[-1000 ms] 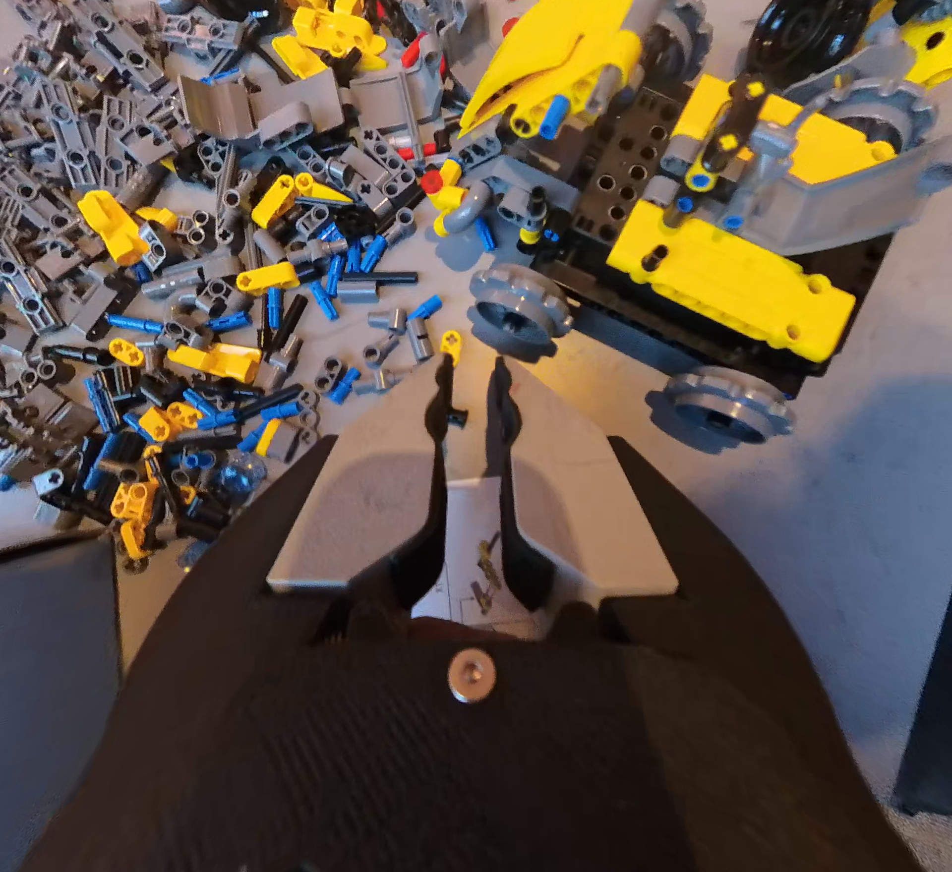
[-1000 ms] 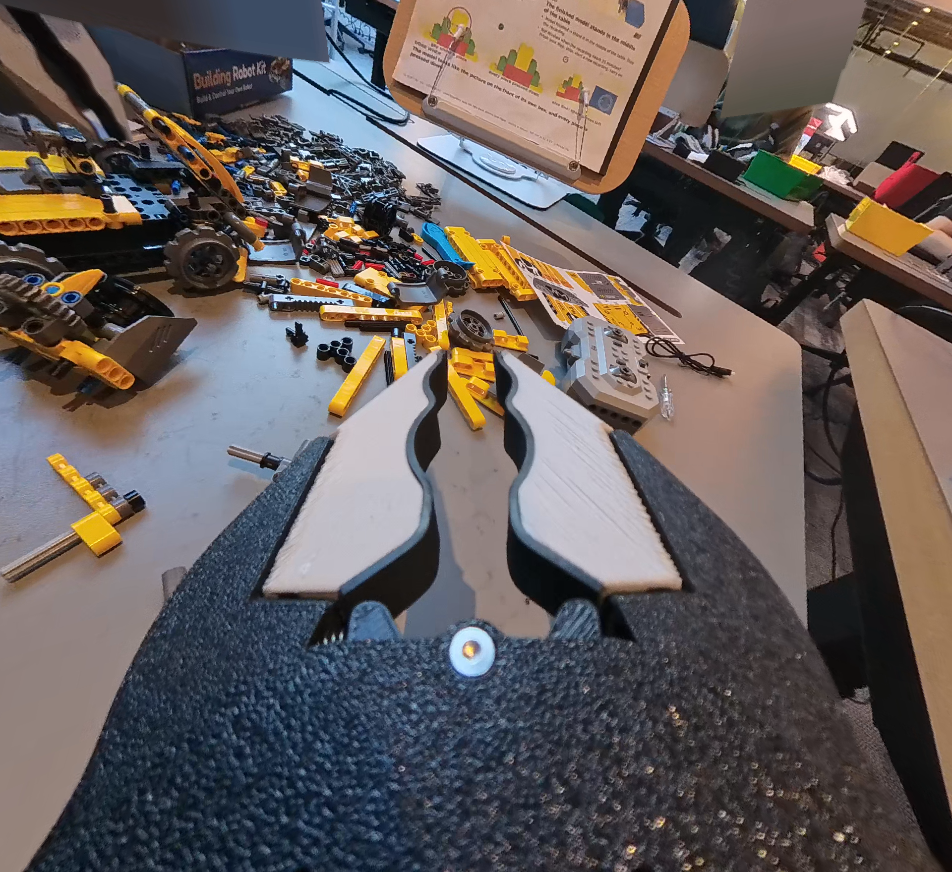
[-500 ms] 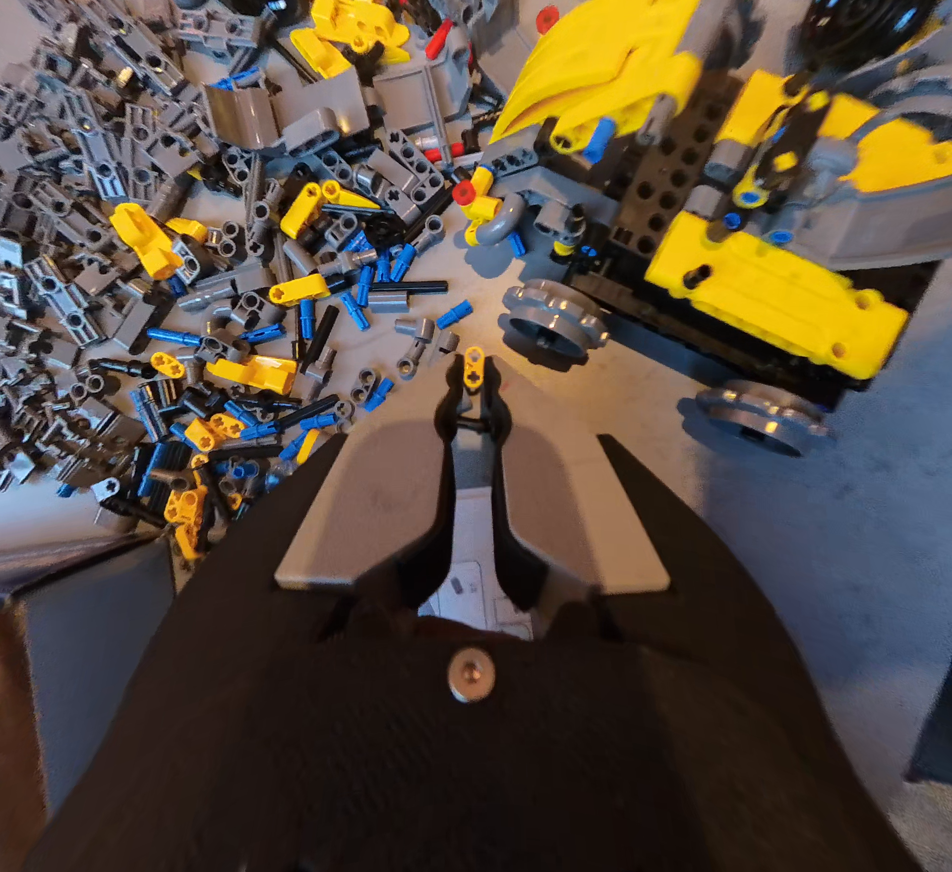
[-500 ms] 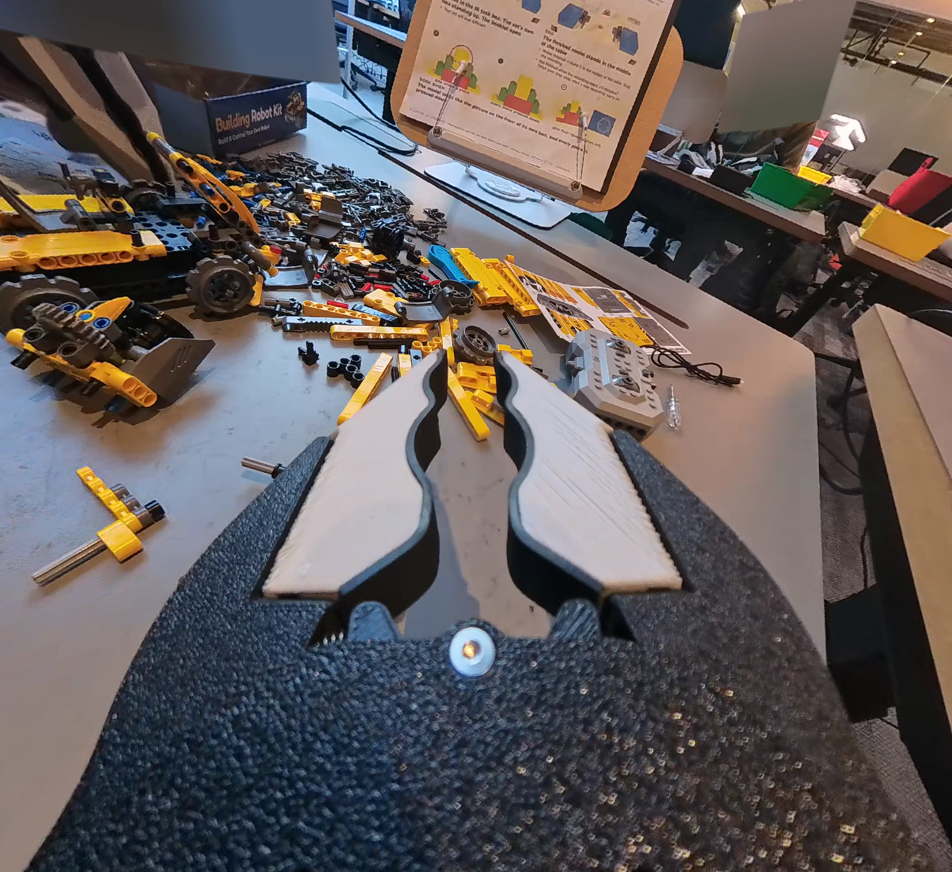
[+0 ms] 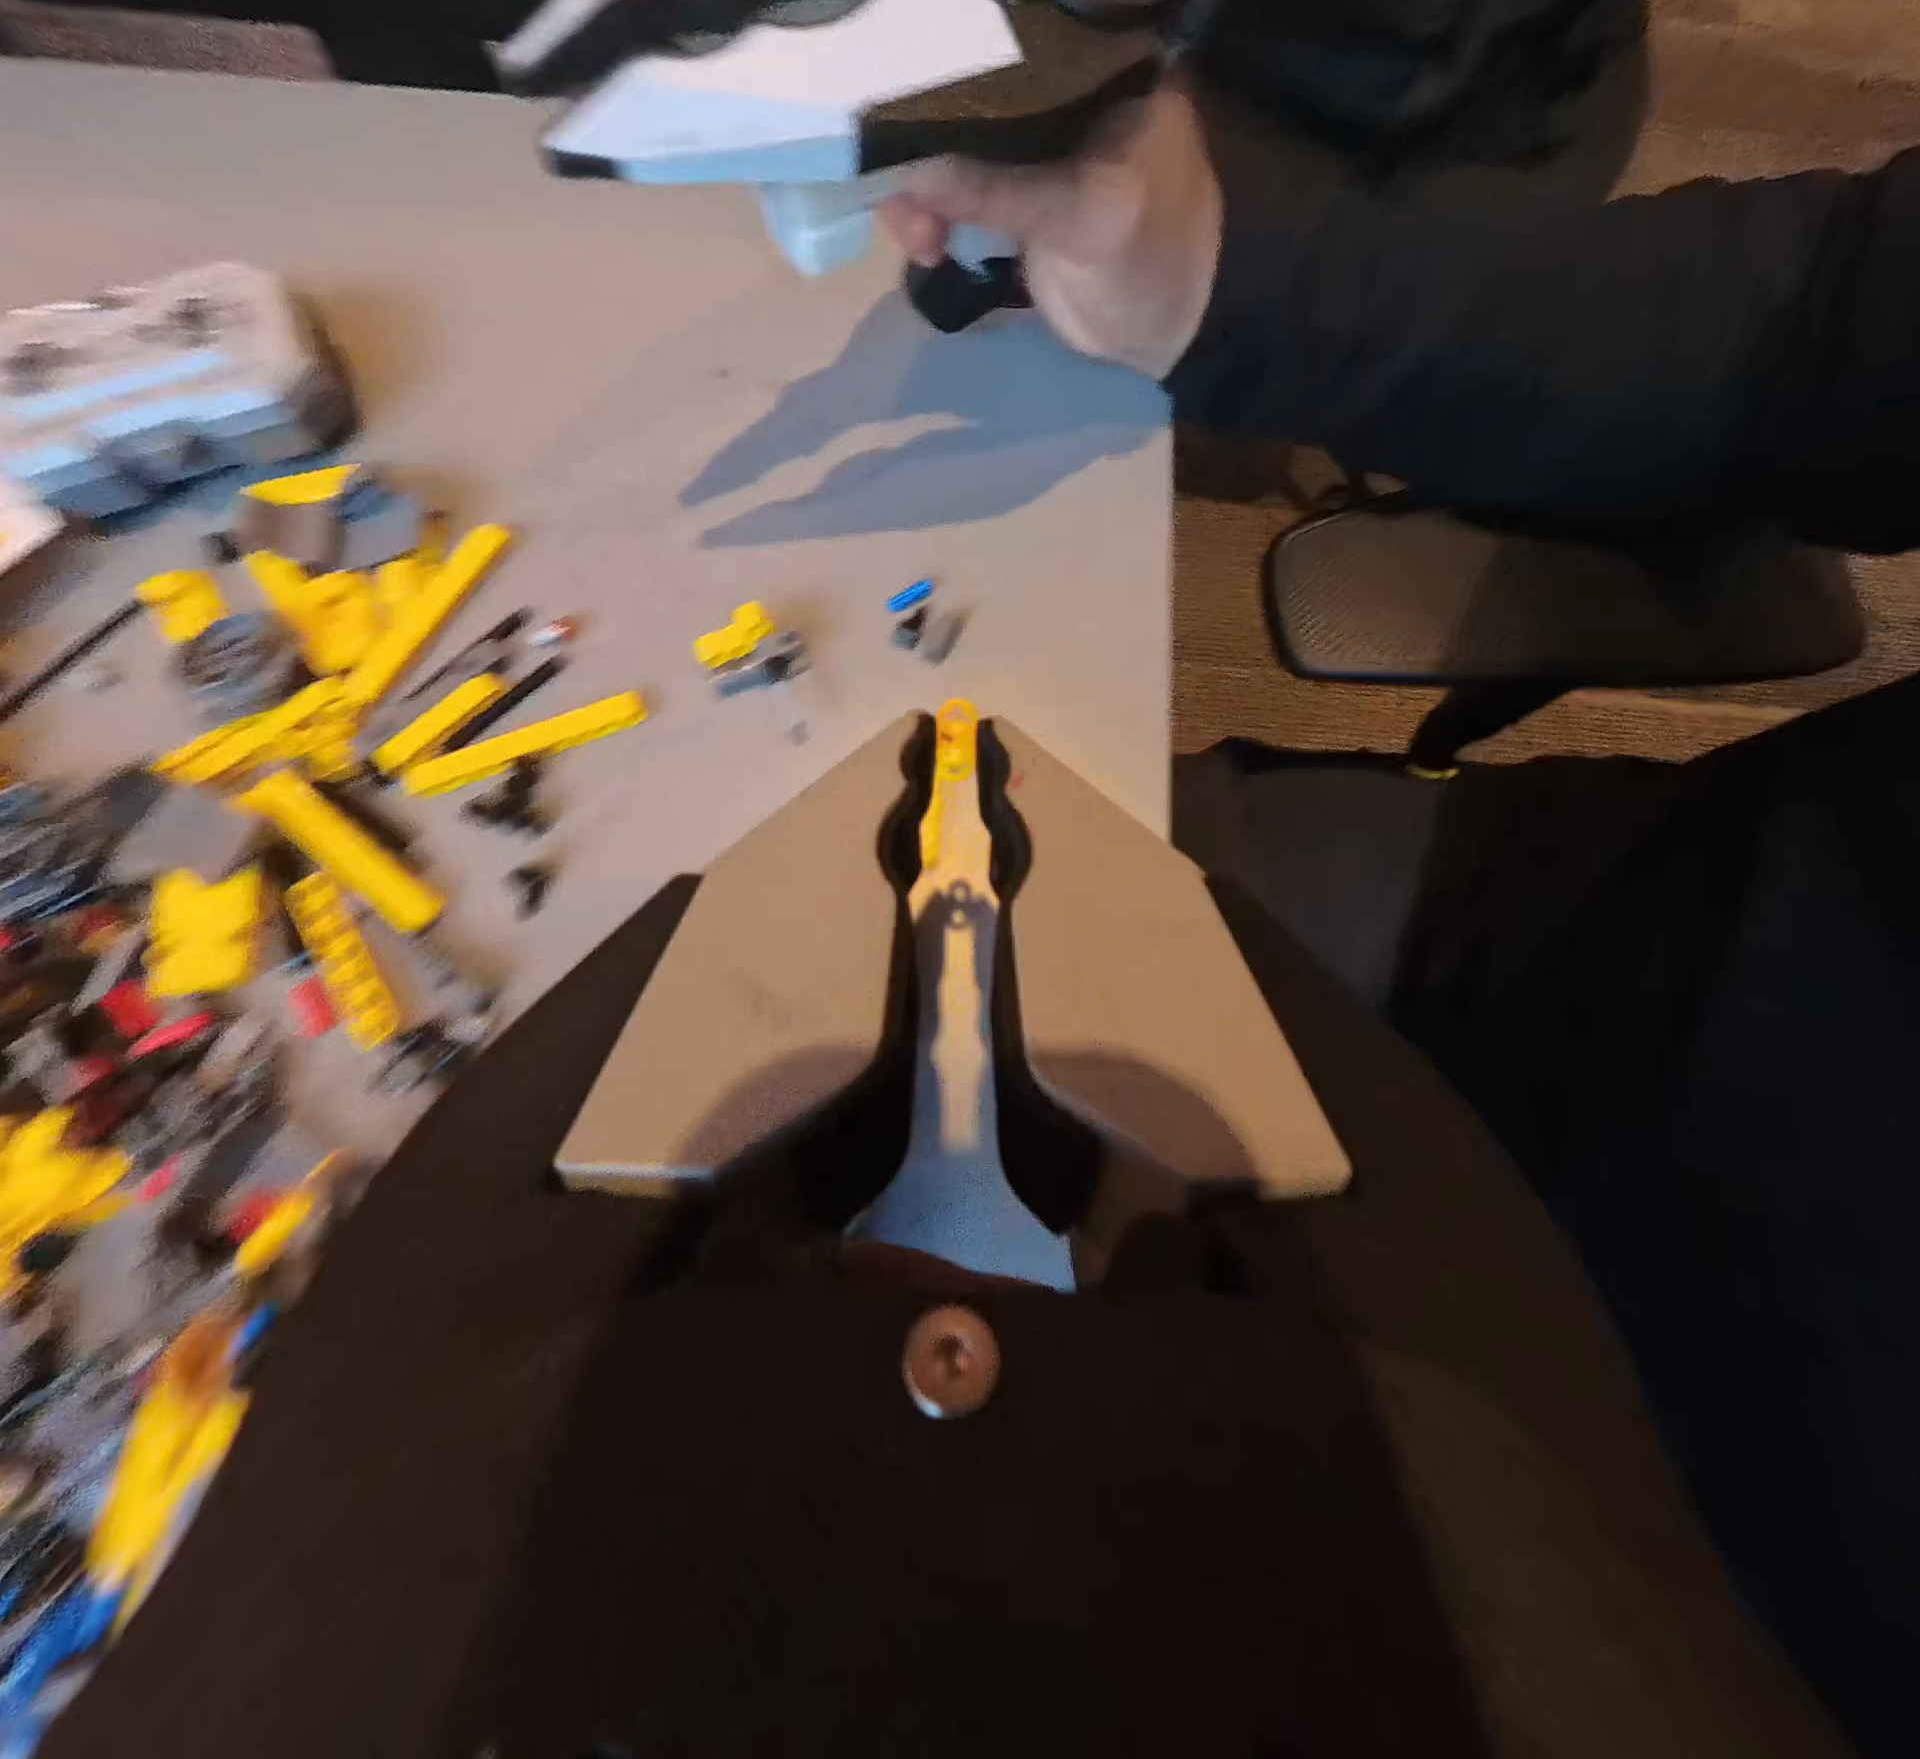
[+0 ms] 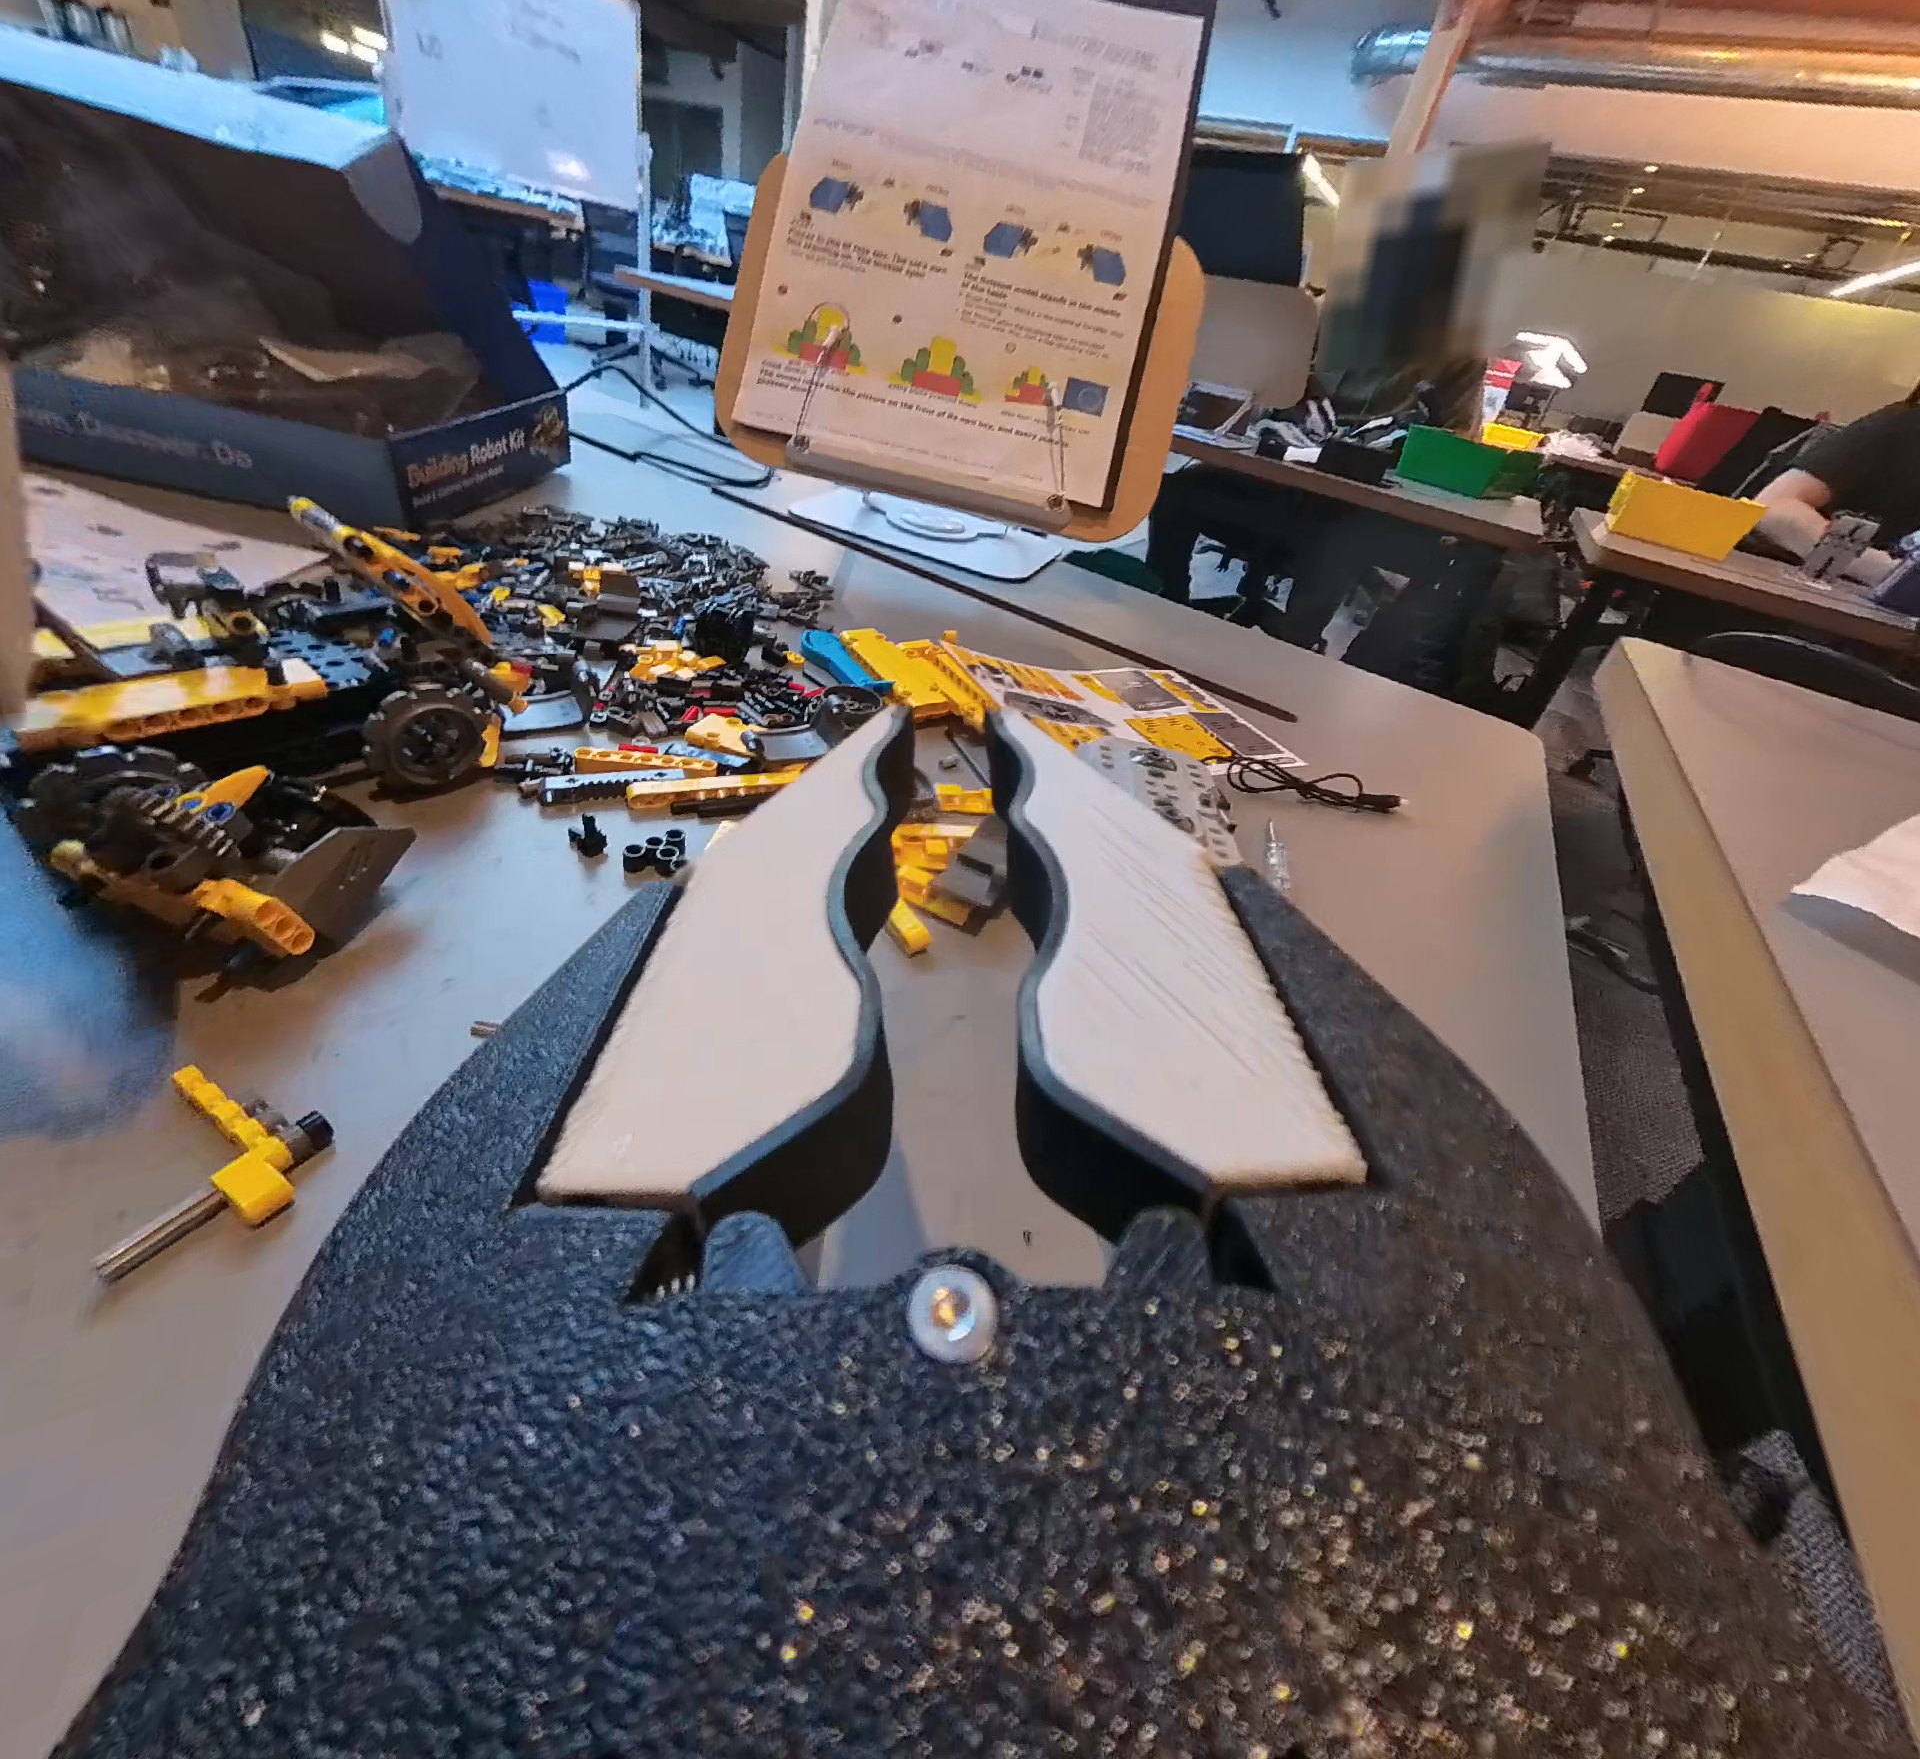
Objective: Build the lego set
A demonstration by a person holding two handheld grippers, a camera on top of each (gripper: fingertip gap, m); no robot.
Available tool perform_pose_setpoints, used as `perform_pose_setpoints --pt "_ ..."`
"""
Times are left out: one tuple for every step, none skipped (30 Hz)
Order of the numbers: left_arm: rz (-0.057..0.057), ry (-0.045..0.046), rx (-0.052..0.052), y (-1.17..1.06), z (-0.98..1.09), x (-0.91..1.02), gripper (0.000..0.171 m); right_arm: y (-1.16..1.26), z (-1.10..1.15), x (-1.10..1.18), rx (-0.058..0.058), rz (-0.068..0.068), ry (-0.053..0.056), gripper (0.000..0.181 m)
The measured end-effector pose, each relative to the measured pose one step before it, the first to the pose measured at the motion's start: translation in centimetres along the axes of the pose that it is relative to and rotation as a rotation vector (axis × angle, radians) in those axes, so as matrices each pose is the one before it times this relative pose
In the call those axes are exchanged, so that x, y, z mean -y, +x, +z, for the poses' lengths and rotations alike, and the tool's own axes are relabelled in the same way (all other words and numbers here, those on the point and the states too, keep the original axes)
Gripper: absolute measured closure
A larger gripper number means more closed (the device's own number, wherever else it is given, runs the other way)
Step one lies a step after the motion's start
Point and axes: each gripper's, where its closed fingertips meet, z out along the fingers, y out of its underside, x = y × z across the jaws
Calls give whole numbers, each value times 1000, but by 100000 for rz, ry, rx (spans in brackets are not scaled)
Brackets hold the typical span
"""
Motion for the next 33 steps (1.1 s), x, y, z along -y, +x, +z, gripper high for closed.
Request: perform_pose_setpoints --pt "-372 -2487 -1895 887 1880 256 165 213 -190 105 -496 1200 937 169" --pt "231 -2627 141 518 1709 85 165 199 -166 60 -508 1102 565 169" --pt "671 -2492 2065 165 1524 -70 165 199 -151 34 -635 752 386 169" --pt "309 -2673 1838 124 1371 -243 165 128 -110 34 -451 507 312 169" --pt "-526 -2743 783 177 1231 -343 165 33 -65 30 69 493 269 169" --pt "-986 -2525 812 83 1038 -388 165 -31 -47 42 257 304 300 169" --pt "-900 -2084 375 129 829 -367 165 -21 -23 50 97 -98 252 169" --pt "-282 -1428 -1035 354 624 -285 165 -49 -10 15 136 -267 56 169" --pt "339 -894 -336 234 459 -224 165 -74 16 -25 302 -158 -143 169" --pt "758 -1224 2037 -172 366 -317 165 -60 36 -58 363 35 -325 169" --pt "727 -1964 2978 -393 339 -438 165 -41 62 -72 263 216 -400 169" --pt "350 -1820 2150 -309 271 -443 165 3 58 -46 109 210 -200 169" --pt "62 -807 1371 -205 206 -312 165 17 31 -7 -1 145 -12 169" --pt "-283 1014 778 -97 106 -2 165 13 16 15 0 100 59 169" --pt "-898 1251 -357 60 6 89 163 5 4 2 58 92 32 169" --pt "-1368 276 -135 -13 56 26 159 3 4 14 24 70 36 169" --pt "-1020 463 -250 -15 13 45 153 14 5 8 -44 33 68 169" --pt "-820 206 81 -61 0 1 149 25 3 10 -39 28 18 169" --pt "-566 3 290 -78 -69 -65 147 7 22 -19 -30 65 -116 169" --pt "-403 189 202 -39 -120 -92 145 3 12 -28 21 21 -117 169" --pt "-364 375 173 -16 -215 -109 144 -14 4 -13 111 -28 -90 169" --pt "-628 332 741 -55 -326 -158 143 -47 3 5 166 -215 -72 169" --pt "-888 -23 774 10 -502 -253 141 -106 -48 48 452 -564 99 169" --pt "-652 166 370 167 -745 -278 139 -297 -129 162 1464 -377 554 169" --pt "-325 1025 316 260 -1004 -291 137 -710 -140 127 3825 -191 88 165" --pt "-169 1637 321 266 -1198 -347 136 -1258 -123 -196 6825 92 -2378 155" --pt "-494 1293 425 217 -1286 -528 136 -1814 -146 -525 9570 394 -4999 153" --pt "-883 687 174 210 -1264 -748 135 -2299 -185 -536 11457 79 -5230 152" --pt "-1368 649 50 174 -1169 -876 135 -2342 -111 -537 10541 -557 -4859 150" --pt "-1951 830 -166 188 -1007 -955 135 -2143 89 -770 8665 -796 -5609 151" --pt "-2433 817 -982 284 -813 -998 136 -1811 311 -1055 6887 -439 -6972 152" --pt "-2514 740 -1661 357 -597 -1021 136 -1193 516 -1100 3573 -865 -7332 151" --pt "-2318 35 -1681 324 -392 -1117 136 -645 618 -888 778 -2227 -6354 151"
